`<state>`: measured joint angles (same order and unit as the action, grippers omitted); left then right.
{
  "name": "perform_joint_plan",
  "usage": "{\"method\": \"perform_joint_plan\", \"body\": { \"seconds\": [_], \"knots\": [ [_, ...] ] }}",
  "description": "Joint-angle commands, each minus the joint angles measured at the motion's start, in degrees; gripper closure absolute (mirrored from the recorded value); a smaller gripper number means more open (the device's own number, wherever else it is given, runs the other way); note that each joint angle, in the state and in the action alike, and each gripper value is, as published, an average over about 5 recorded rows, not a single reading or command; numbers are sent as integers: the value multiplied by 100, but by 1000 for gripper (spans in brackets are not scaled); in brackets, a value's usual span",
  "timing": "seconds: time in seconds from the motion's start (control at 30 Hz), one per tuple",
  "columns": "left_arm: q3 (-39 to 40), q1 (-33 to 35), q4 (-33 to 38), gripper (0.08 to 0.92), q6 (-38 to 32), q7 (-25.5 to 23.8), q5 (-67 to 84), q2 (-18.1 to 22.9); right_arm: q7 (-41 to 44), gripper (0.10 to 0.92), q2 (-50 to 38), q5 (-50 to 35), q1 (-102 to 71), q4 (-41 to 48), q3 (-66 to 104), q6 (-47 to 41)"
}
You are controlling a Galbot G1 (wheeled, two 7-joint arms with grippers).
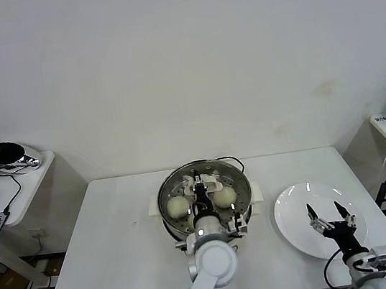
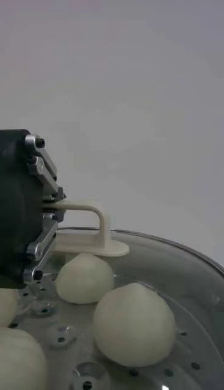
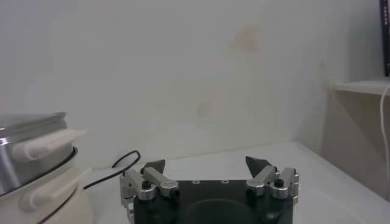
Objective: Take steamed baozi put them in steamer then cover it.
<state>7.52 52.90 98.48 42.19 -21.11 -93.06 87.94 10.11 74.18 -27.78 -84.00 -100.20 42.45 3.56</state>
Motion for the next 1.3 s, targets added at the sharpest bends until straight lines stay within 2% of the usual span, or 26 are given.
{"method": "perform_joint_plan", "body": {
  "seconds": [0.03,0.13,0.5,0.8,0.9,1.17,1.23,1.3],
  "knots": [
    [23,58,64,849,117,118,29,-26,2,203,4,1,2,4,-2,7],
    [58,83,216,787,123,33,19,-59,2,203,4,2,-4,2,1,10],
    [284,293,1078,451,228,-427,-9,-188,2,203,9,6,0,6,5,4],
    [321,357,1345,208,233,-500,-23,-225,-2,203,7,3,-14,-4,21,0],
    [322,439,1507,182,233,-569,-46,-266,4,203,6,2,-21,-5,22,-20],
    [287,788,2107,177,233,-671,58,-481,53,203,2,3,-81,-56,8,-184],
    [125,886,2405,177,174,-434,537,-572,60,203,2,23,-148,-153,26,-323],
    [-271,1042,2767,177,-159,104,1585,-703,61,203,1,44,-247,-318,32,-490]
  ]
}}
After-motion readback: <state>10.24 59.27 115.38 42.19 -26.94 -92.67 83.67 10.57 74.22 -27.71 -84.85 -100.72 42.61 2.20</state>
